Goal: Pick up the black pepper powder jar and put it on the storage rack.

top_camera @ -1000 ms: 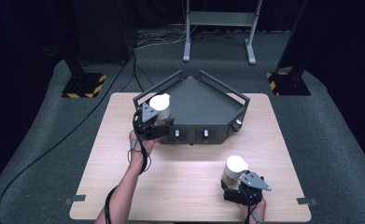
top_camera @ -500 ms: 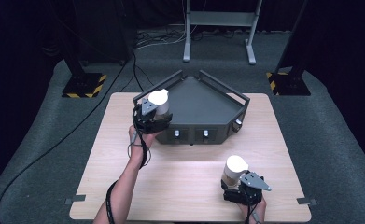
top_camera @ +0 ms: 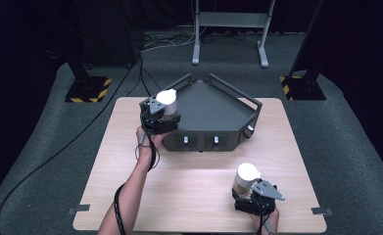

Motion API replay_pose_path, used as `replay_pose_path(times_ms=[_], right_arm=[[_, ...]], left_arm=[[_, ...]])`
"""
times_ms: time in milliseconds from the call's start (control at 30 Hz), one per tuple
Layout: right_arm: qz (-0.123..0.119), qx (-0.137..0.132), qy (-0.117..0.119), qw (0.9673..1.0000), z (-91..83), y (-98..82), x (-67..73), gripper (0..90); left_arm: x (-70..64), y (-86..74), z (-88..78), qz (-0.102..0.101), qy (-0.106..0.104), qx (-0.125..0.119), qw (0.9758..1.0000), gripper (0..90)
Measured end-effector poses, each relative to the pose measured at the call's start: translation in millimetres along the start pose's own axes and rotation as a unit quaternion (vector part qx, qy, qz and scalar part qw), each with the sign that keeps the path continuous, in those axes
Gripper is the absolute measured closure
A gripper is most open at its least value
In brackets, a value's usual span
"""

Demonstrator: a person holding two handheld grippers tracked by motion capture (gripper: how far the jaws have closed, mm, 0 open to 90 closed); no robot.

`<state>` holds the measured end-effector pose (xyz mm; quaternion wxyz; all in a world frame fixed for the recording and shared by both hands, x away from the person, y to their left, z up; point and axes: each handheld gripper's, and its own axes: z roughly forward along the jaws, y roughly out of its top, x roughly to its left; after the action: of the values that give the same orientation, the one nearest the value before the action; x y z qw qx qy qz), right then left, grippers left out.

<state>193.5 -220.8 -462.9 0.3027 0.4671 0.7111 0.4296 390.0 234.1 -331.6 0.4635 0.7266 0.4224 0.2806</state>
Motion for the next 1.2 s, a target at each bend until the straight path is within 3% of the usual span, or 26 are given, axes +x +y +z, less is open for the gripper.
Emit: replay_pose_path(times_ms=[733, 1200], right_arm=[[0.001, -0.001, 0.000, 1.0000, -0.1, -0.4, -0.1, 0.0], [0.000, -0.001, 0.000, 1.0000, -0.1, -0.4, -0.1, 0.0]], left_arm=[[1.9, 0.8, 17.6, -0.007, 0.007, 0.013, 0.9999, 30.4], [2.7, -7.3, 23.0, -0.012, 0.003, 0.011, 0.9999, 30.4]])
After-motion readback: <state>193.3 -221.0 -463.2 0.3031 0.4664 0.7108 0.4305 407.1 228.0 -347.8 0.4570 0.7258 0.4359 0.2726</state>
